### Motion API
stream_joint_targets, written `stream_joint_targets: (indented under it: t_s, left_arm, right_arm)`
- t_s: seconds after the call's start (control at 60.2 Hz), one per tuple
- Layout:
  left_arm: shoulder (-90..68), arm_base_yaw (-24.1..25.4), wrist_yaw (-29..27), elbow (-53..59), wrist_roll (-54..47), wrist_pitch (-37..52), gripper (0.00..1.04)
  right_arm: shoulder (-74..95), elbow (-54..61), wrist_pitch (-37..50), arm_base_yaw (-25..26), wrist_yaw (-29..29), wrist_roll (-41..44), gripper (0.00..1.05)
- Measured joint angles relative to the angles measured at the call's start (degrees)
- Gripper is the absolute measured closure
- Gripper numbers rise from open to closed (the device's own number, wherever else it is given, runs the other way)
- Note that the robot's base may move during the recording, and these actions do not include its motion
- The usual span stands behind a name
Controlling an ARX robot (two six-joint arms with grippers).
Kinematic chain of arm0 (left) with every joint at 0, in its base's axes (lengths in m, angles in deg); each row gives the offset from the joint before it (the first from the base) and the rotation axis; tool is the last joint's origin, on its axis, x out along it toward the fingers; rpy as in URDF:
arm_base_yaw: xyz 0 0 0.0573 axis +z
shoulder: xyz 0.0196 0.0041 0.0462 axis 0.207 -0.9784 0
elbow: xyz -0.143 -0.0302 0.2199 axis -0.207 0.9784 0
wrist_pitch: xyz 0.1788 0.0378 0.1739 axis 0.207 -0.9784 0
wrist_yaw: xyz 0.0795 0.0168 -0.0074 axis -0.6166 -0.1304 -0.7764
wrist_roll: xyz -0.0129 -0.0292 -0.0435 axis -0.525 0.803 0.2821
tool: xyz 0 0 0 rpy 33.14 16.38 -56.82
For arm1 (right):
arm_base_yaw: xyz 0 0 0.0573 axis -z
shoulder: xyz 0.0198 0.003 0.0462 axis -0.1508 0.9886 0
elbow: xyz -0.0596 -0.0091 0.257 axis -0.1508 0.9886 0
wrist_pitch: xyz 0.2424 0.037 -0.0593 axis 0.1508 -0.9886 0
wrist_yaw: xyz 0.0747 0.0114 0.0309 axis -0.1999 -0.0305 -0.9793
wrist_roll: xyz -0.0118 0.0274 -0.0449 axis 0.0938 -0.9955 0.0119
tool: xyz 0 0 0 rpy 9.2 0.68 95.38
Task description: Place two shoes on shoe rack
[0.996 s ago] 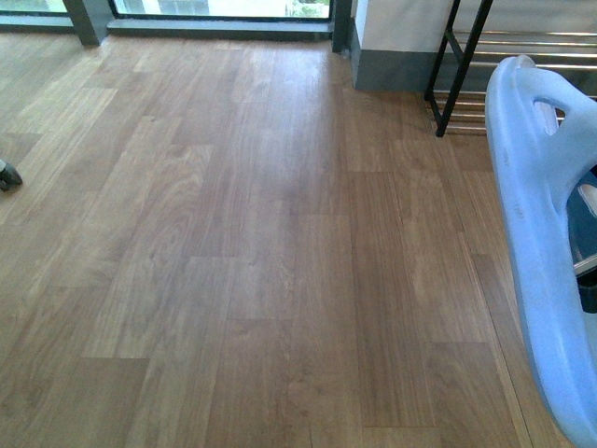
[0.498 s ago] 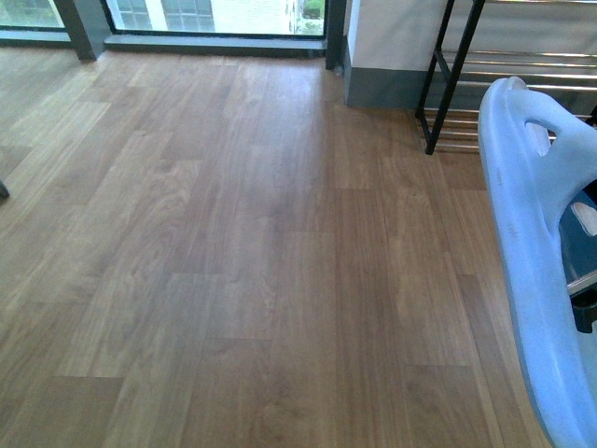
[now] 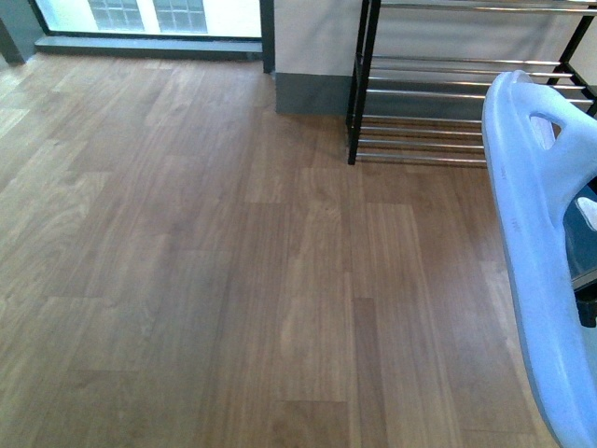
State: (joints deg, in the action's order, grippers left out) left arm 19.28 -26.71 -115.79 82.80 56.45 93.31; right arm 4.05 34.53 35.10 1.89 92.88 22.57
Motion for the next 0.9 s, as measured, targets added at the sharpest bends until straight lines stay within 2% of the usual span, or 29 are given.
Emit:
stream_joint_targets:
  t_s: [0.896]
  left_arm:
    - [0.0,0.0,-0.1,0.3,0.0,0.0,1.03]
  right_arm:
    - [0.0,0.2,-0.1,0.2,0.0,0.0,1.02]
